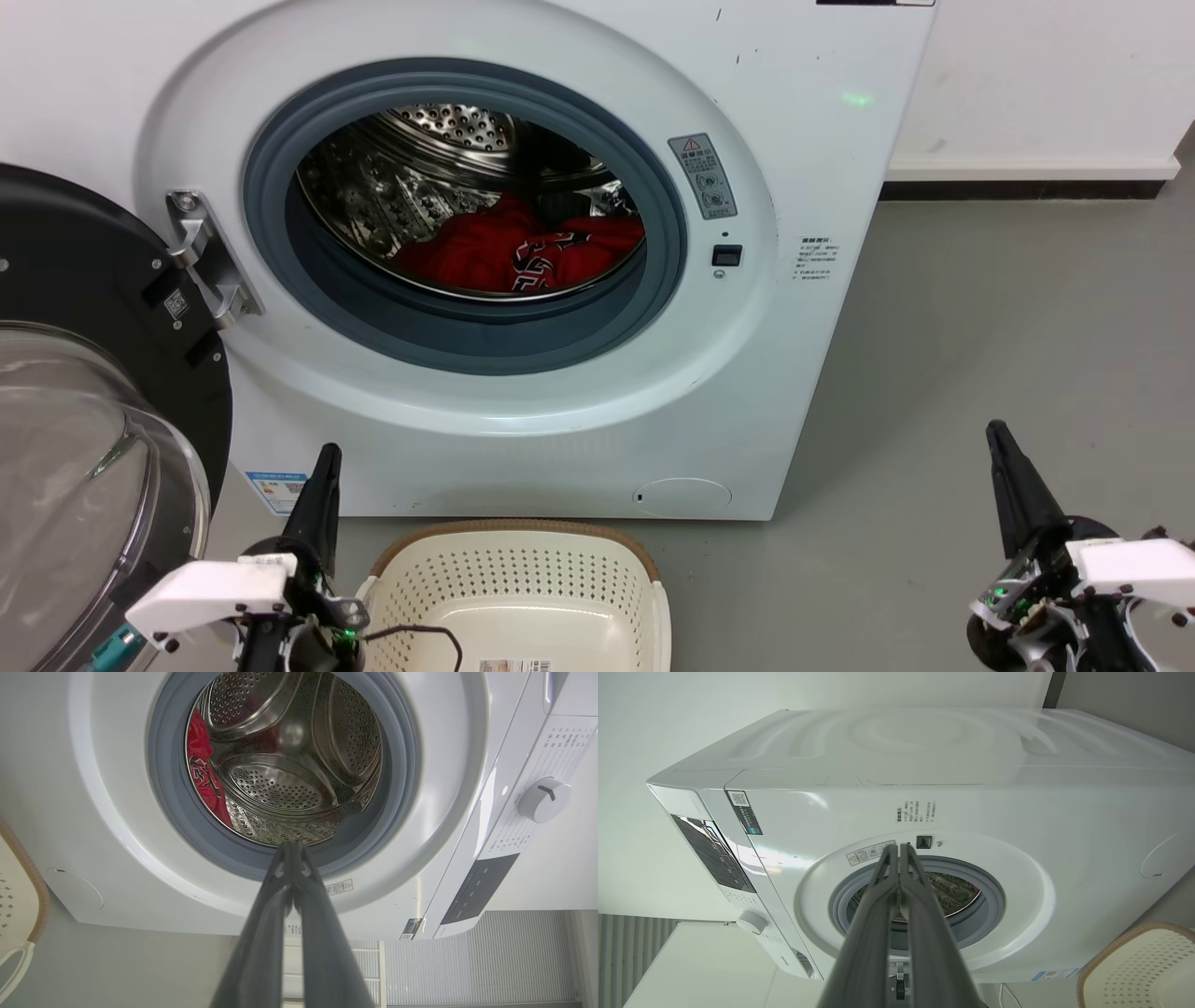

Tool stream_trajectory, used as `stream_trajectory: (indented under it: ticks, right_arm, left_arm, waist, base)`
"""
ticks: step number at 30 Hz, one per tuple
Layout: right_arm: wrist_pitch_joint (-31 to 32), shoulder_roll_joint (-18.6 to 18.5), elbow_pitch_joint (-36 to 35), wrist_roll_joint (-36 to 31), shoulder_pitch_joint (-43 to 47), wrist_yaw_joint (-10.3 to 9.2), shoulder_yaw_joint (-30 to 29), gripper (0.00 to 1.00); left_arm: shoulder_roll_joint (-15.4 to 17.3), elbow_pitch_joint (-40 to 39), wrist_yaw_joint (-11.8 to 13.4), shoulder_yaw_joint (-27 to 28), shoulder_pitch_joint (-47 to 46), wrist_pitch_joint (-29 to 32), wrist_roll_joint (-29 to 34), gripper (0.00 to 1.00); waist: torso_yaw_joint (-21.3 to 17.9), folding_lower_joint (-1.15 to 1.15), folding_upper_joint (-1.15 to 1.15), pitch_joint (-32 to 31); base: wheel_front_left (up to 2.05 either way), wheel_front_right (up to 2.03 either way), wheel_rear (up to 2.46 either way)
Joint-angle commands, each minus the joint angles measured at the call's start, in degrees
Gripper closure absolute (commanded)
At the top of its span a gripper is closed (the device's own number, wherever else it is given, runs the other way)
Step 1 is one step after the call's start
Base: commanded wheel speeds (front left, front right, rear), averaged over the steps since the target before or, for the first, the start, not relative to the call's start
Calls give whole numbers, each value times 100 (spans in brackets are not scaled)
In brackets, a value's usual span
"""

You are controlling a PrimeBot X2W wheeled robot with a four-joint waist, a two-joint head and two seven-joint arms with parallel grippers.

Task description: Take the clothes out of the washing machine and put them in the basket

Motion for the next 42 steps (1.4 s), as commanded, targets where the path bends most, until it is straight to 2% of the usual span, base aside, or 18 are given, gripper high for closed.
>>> stream_trajectory:
  ticks: [1, 13, 20, 29, 30, 42]
  right_arm:
    - [0, 0, 26, 0, 13, 0, 1, 0]
    - [-277, 7, 12, -78, 240, -1, 94, 0]
    - [-465, 6, 82, -504, 303, -1, 36, 0]
    - [-662, 5, 13, -1671, 244, -1, -204, 0]
    - [-709, 5, -90, -2039, 246, -1, -228, 0]
    - [-969, 3, -938, -4187, 314, -1, -209, 0]
  left_arm:
    - [-1, 30, 2, -3, 11, 0, 1, 0]
    - [-12, 6, 7, -97, 231, -276, 277, 0]
    - [-10, 0, 5, 23, 268, -465, 701, 0]
    - [-9, -141, 32, 308, 286, -663, 1418, 0]
    - [-9, -242, 73, 360, 278, -709, 1646, 0]
    - [-7, -984, 357, 487, 284, -970, 2759, 0]
  waist:
    - [0, 0, 0, 0]
    - [-3, 0, 0, 8]
    - [-9, 0, 0, 8]
    - [-22, 0, 0, 9]
    - [-22, 0, 0, 10]
    - [-23, 0, 0, 30]
  base:
    - [0, 0, 0]
    - [0, 0, 0]
    - [0, 0, 0]
    - [0, 0, 0]
    - [0, 0, 0]
    - [0, 0, 0]
